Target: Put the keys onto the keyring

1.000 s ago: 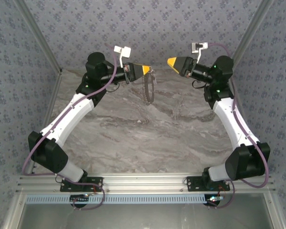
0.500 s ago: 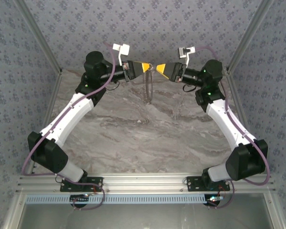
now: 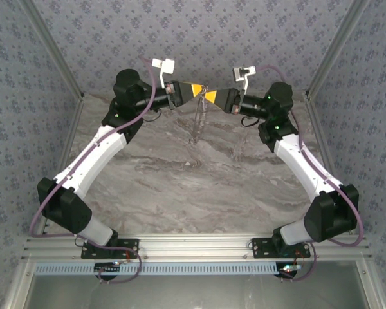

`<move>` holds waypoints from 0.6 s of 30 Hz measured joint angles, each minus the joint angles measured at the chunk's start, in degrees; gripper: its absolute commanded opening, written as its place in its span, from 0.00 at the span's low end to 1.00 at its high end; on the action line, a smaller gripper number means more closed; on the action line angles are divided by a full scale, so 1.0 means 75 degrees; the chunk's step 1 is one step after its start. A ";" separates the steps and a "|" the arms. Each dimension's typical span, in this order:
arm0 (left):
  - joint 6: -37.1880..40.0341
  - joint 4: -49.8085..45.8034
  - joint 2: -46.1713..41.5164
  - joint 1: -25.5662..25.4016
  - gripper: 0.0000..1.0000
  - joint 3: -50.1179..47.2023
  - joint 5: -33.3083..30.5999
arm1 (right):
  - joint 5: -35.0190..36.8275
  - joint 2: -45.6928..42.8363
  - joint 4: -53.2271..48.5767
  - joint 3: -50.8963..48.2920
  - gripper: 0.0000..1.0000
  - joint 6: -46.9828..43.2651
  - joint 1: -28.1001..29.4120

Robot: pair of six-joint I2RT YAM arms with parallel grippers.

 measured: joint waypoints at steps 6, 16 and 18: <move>0.0003 -0.0009 0.0003 0.0000 0.00 0.0134 -0.0003 | -0.0152 -0.0312 -0.0536 -0.0268 0.46 -0.0286 -0.0093; 0.0012 -0.0035 0.0003 0.0000 0.00 0.0490 0.0274 | 0.0044 -0.0723 -0.1032 0.0128 0.38 -0.0350 -0.0953; 0.0052 -0.0131 0.0006 -0.0003 0.00 0.0542 0.0385 | 0.0143 -0.0679 -0.1061 0.0472 0.38 -0.0350 -0.0953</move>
